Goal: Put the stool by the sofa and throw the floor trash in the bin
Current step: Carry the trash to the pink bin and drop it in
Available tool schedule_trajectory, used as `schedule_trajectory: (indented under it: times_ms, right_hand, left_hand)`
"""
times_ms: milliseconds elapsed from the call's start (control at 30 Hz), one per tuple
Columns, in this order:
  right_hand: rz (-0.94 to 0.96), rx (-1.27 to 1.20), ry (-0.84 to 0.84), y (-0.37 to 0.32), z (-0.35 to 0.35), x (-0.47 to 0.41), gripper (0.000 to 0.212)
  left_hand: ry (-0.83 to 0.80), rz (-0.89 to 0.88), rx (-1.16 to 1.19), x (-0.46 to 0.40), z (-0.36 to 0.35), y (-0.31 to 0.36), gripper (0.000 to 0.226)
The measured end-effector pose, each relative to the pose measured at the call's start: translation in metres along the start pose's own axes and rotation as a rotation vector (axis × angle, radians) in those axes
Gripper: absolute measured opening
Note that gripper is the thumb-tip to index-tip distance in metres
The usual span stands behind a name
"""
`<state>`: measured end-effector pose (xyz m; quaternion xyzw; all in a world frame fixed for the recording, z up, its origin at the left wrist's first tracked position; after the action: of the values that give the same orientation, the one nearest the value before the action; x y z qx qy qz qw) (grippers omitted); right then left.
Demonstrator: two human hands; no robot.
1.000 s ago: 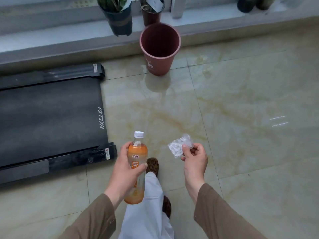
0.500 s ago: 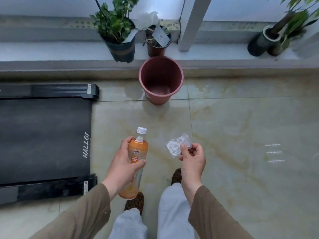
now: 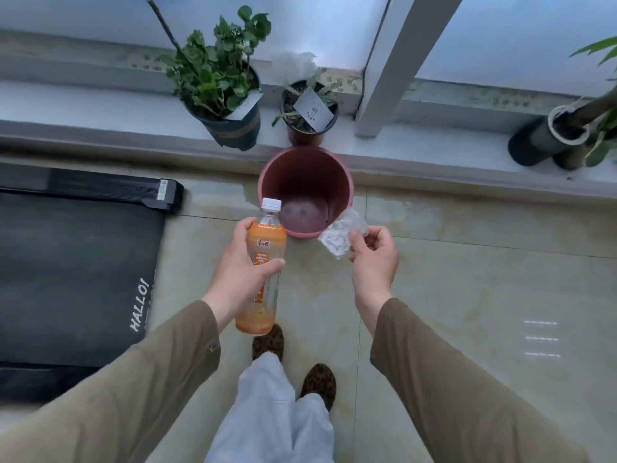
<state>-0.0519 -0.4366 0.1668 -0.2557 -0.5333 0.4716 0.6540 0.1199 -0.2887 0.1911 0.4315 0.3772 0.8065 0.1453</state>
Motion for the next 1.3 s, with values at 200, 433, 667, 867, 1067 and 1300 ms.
schedule_trajectory:
  times_ms: [200,433,667,867,1067,1300]
  right_hand:
    - [0.035,0.103,-0.061,-0.018,-0.035,-0.054,0.018]
    - [0.083,0.324,-0.095,-0.028,-0.071,-0.118,0.005]
    - [0.199,0.645,-0.226,-0.026,-0.108,-0.167,0.008]
    - [0.287,0.954,-0.345,-0.006,-0.131,-0.190,0.013]
    - [0.271,1.072,-0.464,0.001,-0.132,-0.196,0.041]
    - [0.254,0.942,-0.486,-0.011,-0.111,-0.170,0.039]
  left_hand:
    - [-0.025,-0.003,0.077,-0.052,-0.022,0.029,0.081]
    - [0.097,0.017,0.261,-0.119,-0.033,0.055,0.074]
    - [0.149,-0.057,0.012,-0.181,-0.057,0.045,0.070]
    - [0.081,-0.049,-0.183,-0.207,-0.087,0.015,0.065]
    - [0.074,0.102,-0.187,-0.220,-0.098,-0.002,0.080]
    - [0.057,0.074,-0.139,-0.176,-0.092,0.007,0.092]
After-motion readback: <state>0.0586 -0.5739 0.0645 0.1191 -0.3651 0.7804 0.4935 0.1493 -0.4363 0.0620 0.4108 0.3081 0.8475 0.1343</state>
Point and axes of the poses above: each hand's wrist, its own x-axis away from the middle knuckle, its own z-axis out of the back of the hand, y = z × x, the point moved 3 cm from there along -x, towards the middle knuckle, and after that the axes turned 4 degrees about x, right-handed, at the moved point
